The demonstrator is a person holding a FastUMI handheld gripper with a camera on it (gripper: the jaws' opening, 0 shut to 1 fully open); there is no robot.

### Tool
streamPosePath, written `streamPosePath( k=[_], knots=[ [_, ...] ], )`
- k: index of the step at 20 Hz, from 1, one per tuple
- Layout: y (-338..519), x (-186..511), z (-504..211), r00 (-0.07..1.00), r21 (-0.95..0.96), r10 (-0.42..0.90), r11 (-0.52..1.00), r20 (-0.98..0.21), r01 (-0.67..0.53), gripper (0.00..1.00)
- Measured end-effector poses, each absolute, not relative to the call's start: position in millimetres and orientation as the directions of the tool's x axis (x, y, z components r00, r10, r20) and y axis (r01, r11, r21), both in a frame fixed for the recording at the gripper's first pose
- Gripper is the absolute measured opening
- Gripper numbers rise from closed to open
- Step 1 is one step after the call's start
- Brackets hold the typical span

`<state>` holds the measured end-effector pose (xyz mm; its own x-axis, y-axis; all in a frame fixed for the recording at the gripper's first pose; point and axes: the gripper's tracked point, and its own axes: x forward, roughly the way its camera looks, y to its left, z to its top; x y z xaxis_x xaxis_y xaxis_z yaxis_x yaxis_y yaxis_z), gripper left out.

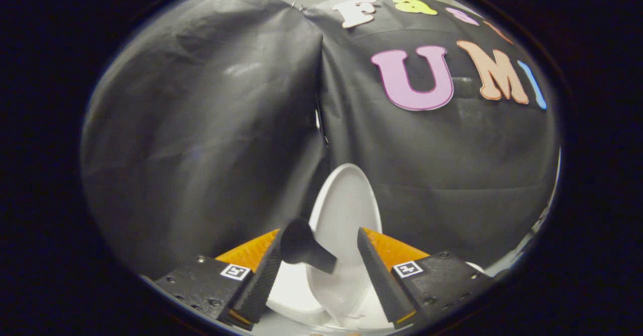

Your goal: Open the toilet lid.

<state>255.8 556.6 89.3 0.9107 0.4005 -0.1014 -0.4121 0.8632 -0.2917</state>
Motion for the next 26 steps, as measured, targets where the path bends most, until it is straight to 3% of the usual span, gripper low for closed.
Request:
streamPosePath(
  k=[5, 11, 26],
  knots=[
    [546.5, 240.1, 126.3, 0.894, -0.302, 0.445, 0.847, -0.045, -0.437, 0.89],
    [467.4, 228.5, 195.5, 0.930, -0.288, 0.355, 0.904, 0.096, -0.316, 0.87],
    [120.6, 175.1, 273.1, 0.962, -0.153, -0.047, 0.984, 0.268, 0.091, 0.84]
  ],
)
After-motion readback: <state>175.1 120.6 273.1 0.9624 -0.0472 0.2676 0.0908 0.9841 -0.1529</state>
